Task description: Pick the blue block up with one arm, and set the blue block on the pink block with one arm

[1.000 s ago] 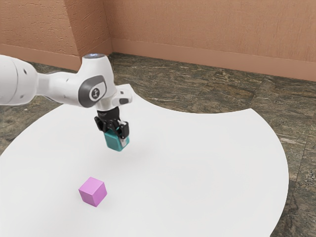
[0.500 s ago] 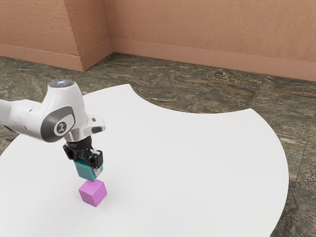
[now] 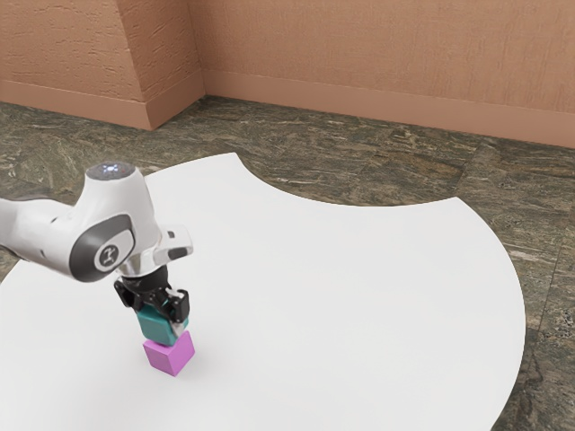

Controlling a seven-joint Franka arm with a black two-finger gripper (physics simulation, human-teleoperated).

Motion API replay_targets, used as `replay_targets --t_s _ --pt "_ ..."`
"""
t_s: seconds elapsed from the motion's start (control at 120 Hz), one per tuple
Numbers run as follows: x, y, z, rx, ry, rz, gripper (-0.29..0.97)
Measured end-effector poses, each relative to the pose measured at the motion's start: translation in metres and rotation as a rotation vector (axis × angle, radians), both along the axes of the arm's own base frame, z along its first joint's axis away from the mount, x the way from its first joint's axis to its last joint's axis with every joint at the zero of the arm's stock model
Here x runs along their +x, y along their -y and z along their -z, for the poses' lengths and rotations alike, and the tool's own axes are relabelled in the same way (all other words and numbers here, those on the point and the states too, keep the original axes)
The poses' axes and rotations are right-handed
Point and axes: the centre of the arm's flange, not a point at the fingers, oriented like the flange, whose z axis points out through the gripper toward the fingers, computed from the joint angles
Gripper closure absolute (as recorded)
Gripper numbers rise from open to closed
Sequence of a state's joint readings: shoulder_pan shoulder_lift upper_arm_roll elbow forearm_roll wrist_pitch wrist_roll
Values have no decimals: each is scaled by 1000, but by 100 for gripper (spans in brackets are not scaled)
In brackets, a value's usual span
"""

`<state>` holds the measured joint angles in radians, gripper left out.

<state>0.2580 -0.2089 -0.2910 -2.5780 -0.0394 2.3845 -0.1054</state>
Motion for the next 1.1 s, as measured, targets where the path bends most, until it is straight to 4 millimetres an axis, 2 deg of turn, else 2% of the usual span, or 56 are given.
replay_targets --t_s 0.142,0.3,0.475,0.675,0.808,0.908,1.1 --pt "-10 0 -4 8 10 -12 31" --pt "-26 -5 3 -7 -14 -4 31" --pt "-30 -4 -3 -66 -12 7 31" --pt "-34 -16 -5 -143 -24 29 31" --pt "-32 -19 3 -156 -49 61 31" --pt "-26 -19 2 -159 -48 90 30" --pt "-6 -17 1 -165 -46 141 31"
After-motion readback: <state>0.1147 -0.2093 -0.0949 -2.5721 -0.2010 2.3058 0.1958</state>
